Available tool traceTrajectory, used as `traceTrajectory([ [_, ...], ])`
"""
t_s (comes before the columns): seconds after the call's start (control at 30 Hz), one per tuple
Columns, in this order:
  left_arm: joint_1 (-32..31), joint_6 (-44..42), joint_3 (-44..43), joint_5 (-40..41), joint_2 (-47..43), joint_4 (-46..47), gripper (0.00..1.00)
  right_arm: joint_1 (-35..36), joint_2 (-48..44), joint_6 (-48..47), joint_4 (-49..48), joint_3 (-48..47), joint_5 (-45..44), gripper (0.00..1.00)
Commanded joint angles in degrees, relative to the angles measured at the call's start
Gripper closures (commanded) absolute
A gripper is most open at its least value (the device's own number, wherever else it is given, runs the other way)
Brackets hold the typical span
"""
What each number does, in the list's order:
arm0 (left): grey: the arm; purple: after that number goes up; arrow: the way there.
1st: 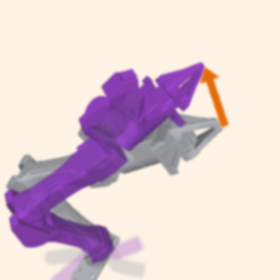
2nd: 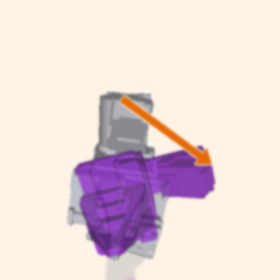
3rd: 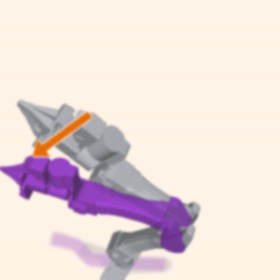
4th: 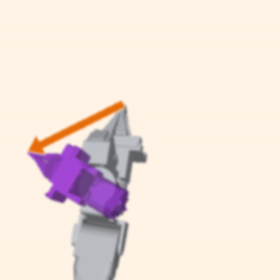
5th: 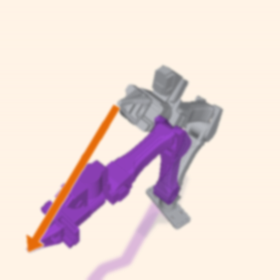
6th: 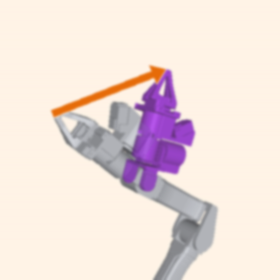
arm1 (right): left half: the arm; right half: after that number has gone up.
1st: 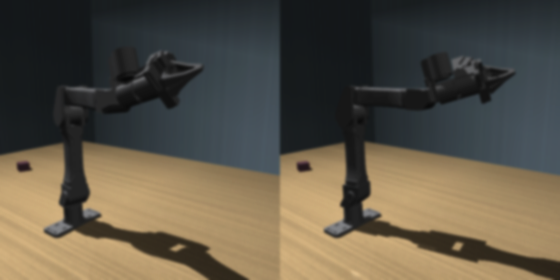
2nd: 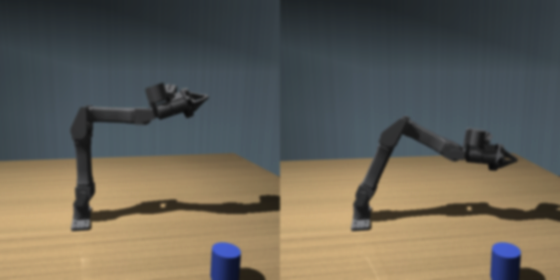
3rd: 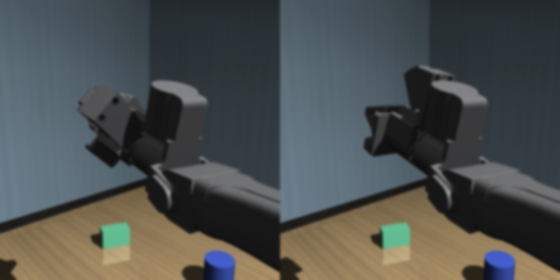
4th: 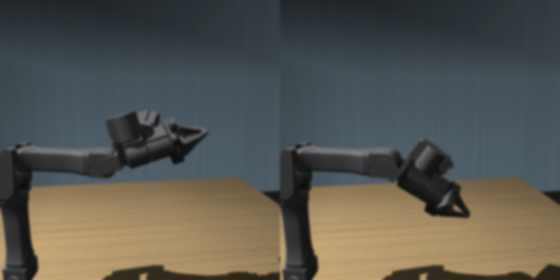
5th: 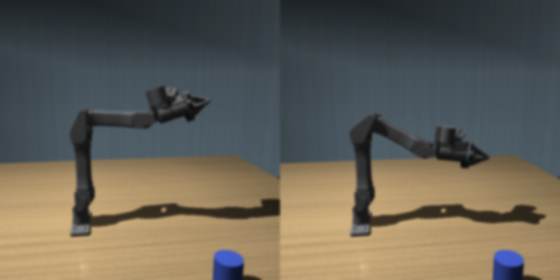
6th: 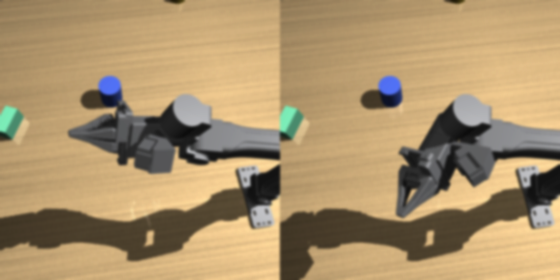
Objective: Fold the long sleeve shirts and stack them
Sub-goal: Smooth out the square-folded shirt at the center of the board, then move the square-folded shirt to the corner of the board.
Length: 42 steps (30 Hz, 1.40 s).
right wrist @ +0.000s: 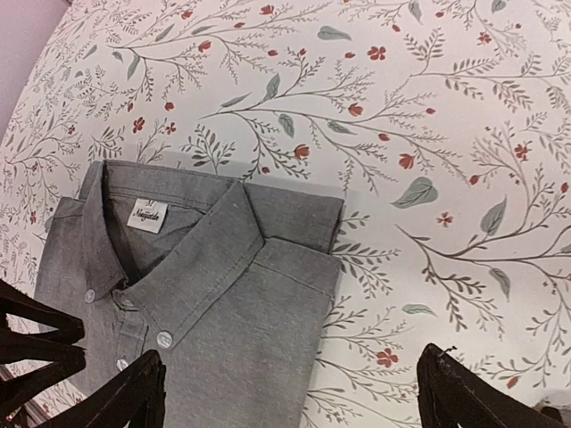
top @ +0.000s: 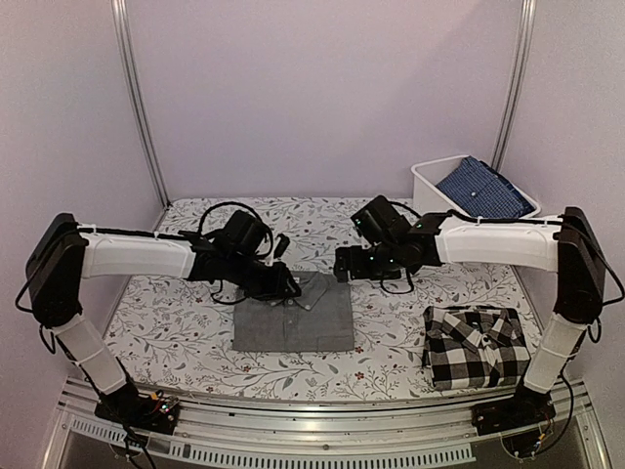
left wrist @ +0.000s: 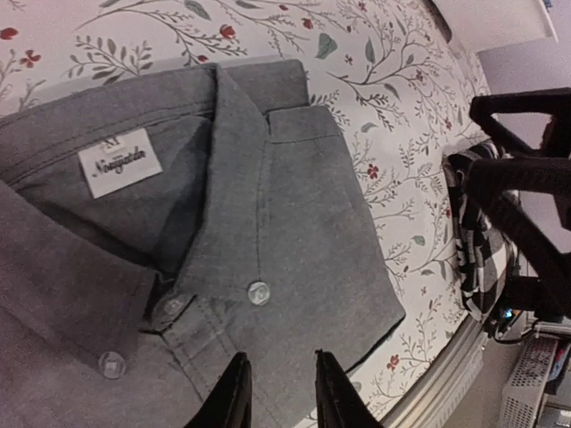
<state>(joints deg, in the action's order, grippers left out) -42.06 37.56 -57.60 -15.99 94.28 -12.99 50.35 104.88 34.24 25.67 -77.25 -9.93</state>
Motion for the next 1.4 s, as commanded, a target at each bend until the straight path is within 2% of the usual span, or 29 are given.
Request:
traceTrajectory([
  [0.0,-4.66,3.75,-3.65,0.27,6.19,4.3,0.75,-1.66,-8.97,2.0,1.05,6.35,-6.52,0.01],
  [0.13,-6.82,6.64,-5.25,1.0,13.13,7.13,0.75,-1.95,-18.04,4.13,3.12,13.06,-9.13,0.01],
  [0.3,-6.59,6.61,-4.45,3.26,16.39,7.12,0.75,-2.0,-21.7,5.49,4.13,16.46,-9.4,0.01],
  [0.43,-4.33,6.67,-0.27,3.79,15.76,8.1,0.75,-2.01,-22.64,6.24,5.2,17.55,-9.87,0.01],
  [0.77,7.65,-0.38,9.2,3.89,9.66,6.37,0.75,-2.35,-24.26,7.06,6.99,19.14,-10.06,0.01],
  [1.1,20.05,-8.39,11.72,2.63,5.38,-0.26,0.76,-3.42,-25.59,7.16,7.88,20.74,-10.18,0.01],
  [1.37,25.04,-10.78,11.89,2.43,3.17,-4.1,0.76,-5.28,-27.74,7.41,9.01,23.36,-9.44,0.01],
])
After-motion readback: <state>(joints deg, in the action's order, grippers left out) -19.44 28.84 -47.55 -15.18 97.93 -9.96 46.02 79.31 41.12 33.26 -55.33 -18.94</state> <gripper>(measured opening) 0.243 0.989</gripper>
